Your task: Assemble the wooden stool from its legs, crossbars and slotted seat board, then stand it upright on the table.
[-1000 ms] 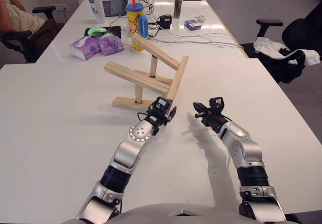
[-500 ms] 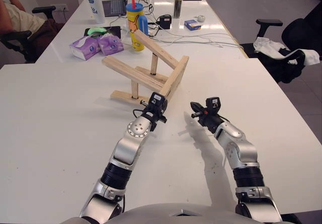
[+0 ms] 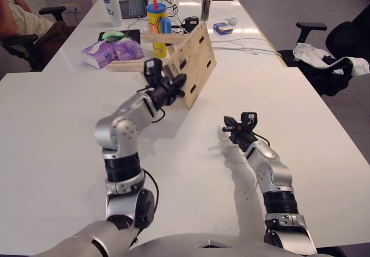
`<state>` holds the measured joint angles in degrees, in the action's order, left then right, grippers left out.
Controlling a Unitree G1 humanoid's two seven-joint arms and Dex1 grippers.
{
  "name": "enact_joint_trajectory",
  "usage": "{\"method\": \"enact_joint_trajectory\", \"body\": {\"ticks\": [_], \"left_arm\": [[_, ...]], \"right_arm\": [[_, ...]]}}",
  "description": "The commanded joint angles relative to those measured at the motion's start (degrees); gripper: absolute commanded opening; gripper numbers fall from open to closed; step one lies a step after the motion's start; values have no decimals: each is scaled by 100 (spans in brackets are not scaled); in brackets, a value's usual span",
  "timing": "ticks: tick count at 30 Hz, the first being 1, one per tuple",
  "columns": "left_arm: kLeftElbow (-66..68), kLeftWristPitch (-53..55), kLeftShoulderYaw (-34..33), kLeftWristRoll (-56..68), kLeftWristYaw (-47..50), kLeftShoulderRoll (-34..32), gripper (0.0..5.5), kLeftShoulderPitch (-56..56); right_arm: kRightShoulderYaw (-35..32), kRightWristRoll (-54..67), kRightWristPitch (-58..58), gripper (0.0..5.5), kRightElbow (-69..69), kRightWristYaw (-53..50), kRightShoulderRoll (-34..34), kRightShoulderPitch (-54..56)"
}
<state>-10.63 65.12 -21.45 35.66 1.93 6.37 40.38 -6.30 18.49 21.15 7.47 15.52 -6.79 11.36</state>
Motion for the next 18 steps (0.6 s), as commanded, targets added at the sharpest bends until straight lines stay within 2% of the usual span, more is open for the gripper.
{"method": "enact_joint_trajectory", "body": {"ticks": [1,6,13,14,18], "left_arm": [[822,-861,-2067,3301,2447,682,132,1984],[847,-1249,-2389,3821,3274,283,131,1230],[952,-1688,-2219,4250,3387,44,131,-116],[902,-1801,-2169,4280,3319,52,168,-277],[639,-2257,-1981,4451,3054,51,228,-693]], "right_arm": [[-189,-100,36,0,387,-478,159,182],[-135,-88,41,0,572,-432,47,371],[-11,-100,62,0,752,-310,11,652],[5,-100,80,0,747,-286,0,646],[72,-105,170,0,755,-185,-36,592]]}}
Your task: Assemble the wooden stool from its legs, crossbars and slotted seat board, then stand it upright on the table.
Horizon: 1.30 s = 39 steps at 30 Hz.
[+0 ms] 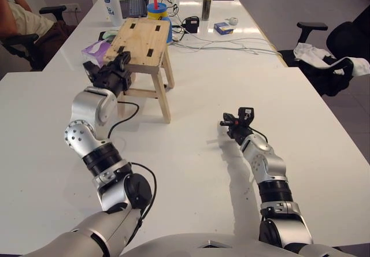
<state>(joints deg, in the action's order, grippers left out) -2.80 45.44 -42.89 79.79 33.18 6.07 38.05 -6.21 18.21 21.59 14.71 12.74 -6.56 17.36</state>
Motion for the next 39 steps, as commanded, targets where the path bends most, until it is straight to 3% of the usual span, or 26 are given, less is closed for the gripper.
{"method": "enact_joint_trajectory", "body": {"ticks": [1,12,17,19,25,30,32,36,39], "left_arm": [[-267,-402,214,112,-109,106,241,-540],[-2152,-1198,1045,1663,-85,379,415,-1907],[-2658,254,2018,1901,-1034,-965,433,-3684],[-2606,565,2371,1617,-1497,-1324,409,-4037],[-2669,634,3737,-417,-3099,-2157,318,-3946],[-1557,-472,5629,-3192,-4063,-2001,233,-2464],[-612,-1228,6172,-4256,-4188,-1640,230,-1807],[1648,-2537,6527,-5892,-3850,-1096,230,-609],[3081,-3119,6281,-6508,-3528,-1069,230,-40]], "right_arm": [[88,-88,150,0,22,116,-68,-24],[222,-204,291,0,12,324,-155,-98],[229,-219,312,0,-15,362,-181,-95],[231,-231,296,0,29,370,-182,-83],[237,-260,256,0,152,432,-185,-5],[302,-320,180,0,379,522,-185,71],[302,-320,144,0,433,541,-184,137],[340,-355,41,0,659,613,-187,296],[398,-356,-3,0,754,684,-142,398]]}}
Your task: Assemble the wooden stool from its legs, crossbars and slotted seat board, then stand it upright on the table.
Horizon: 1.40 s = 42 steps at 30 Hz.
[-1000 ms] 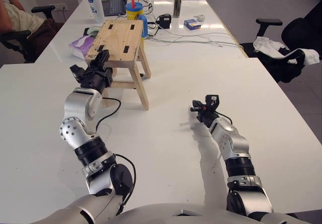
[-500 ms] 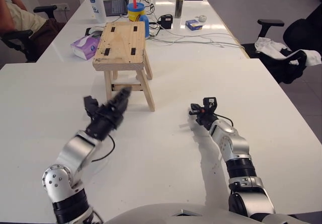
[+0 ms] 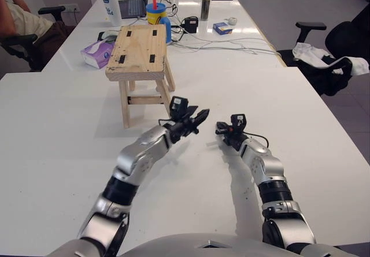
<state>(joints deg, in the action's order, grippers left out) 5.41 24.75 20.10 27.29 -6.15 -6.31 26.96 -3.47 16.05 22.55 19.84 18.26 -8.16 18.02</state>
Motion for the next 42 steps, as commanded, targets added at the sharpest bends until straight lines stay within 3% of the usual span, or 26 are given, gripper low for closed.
{"method": "enact_joint_trajectory", "body": {"ticks": [1,4,9,12,16,20,25,28,33,42], "left_arm": [[2656,-1163,-91,-1406,455,133,230,1188],[3313,-1277,-242,-1960,697,-438,230,1183],[3546,-1567,-1168,-2426,512,-2391,230,316],[5154,-2328,-1100,-2950,193,-3442,230,1043],[6493,-2770,-1168,-3284,-335,-3893,230,2209],[6192,-3097,-1716,-2828,-721,-3557,230,1851],[3206,-2831,-2711,-1477,-491,-2403,230,206],[1785,-2714,-2740,-1208,-232,-1721,203,-343],[751,-2790,-2647,-1138,167,-837,121,-766],[134,-2598,-2527,-1518,344,-354,2,-1051]], "right_arm": [[135,-137,-112,0,251,149,27,347],[179,-163,-173,0,284,167,35,357],[177,-219,-283,0,222,128,90,294],[143,-210,-301,0,122,45,156,176],[295,-278,-316,0,125,107,213,166],[428,-317,-436,0,-109,288,206,168],[348,-522,-1170,0,-649,-34,276,249],[141,-575,-1587,0,-776,-364,337,391],[111,-1008,-2299,0,-566,-931,278,550],[183,-1421,-2703,0,-90,-1603,518,707]]}}
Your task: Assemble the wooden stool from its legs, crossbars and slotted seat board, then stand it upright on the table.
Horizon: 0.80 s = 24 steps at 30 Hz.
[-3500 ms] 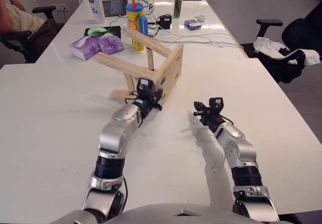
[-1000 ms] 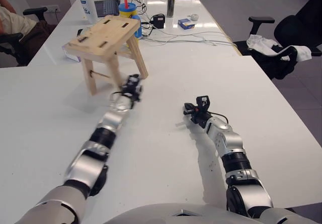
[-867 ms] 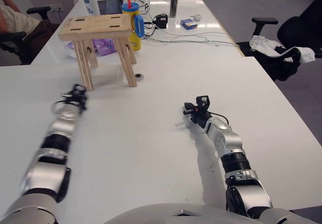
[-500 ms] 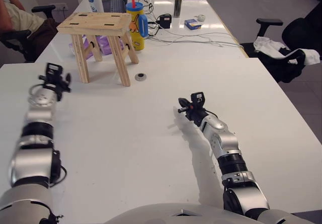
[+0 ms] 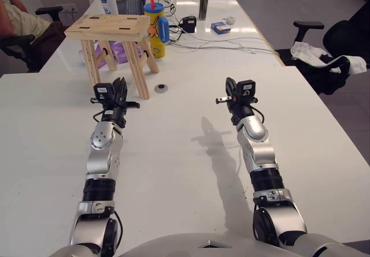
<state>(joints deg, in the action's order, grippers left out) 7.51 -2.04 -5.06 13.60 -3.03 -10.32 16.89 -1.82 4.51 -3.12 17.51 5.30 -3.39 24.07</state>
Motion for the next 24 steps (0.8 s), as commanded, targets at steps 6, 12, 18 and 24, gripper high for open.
{"method": "enact_joint_trajectory", "body": {"ticks": [6,12,18,24], "left_arm": [[106,93,-1,-370,76,143,2,191],[405,1,89,-566,11,240,2,460],[759,-23,-56,-478,-9,378,2,687],[1031,-251,-71,-664,158,481,2,905]], "right_arm": [[-90,-574,6,0,412,-917,5,285],[21,-484,-170,0,340,-503,-28,131],[-59,-456,-197,0,605,-442,-31,219],[-86,-576,-187,0,1014,-598,-62,496]]}}
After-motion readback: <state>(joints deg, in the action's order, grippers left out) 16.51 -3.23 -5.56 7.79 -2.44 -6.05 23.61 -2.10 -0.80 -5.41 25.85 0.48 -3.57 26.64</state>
